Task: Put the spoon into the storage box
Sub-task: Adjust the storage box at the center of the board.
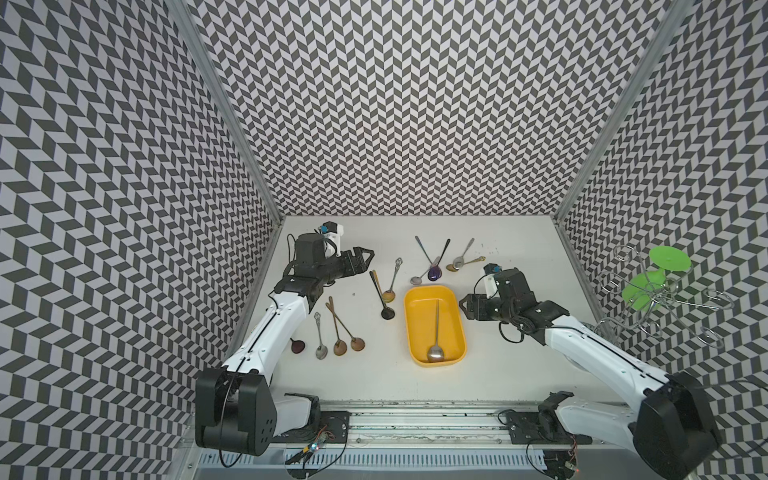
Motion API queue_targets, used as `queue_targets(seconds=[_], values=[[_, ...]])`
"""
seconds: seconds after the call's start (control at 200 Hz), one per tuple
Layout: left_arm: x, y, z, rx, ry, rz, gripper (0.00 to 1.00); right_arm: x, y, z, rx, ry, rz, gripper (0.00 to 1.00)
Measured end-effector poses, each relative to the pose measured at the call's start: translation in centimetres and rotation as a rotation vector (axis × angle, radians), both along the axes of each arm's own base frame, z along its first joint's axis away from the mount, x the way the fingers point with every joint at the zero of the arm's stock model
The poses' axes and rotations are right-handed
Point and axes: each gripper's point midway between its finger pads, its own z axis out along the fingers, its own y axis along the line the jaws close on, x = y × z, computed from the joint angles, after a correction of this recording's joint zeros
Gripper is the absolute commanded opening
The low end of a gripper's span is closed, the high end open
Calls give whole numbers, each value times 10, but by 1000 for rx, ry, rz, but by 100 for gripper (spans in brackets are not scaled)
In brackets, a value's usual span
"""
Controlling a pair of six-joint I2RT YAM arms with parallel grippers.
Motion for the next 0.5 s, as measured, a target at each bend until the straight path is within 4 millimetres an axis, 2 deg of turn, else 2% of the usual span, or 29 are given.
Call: queue_targets(seconds=[0.165,0.386,0.501], values=[[0,22,6,9,-43,47,94,-3,18,-25,-14,78,27,61],[-1,47,1,15,-44,109,95,-5,28,-54,-31,155,27,26],[0,50,3,17,-55,118,95,-3,29,-59,-31,167,13,20]])
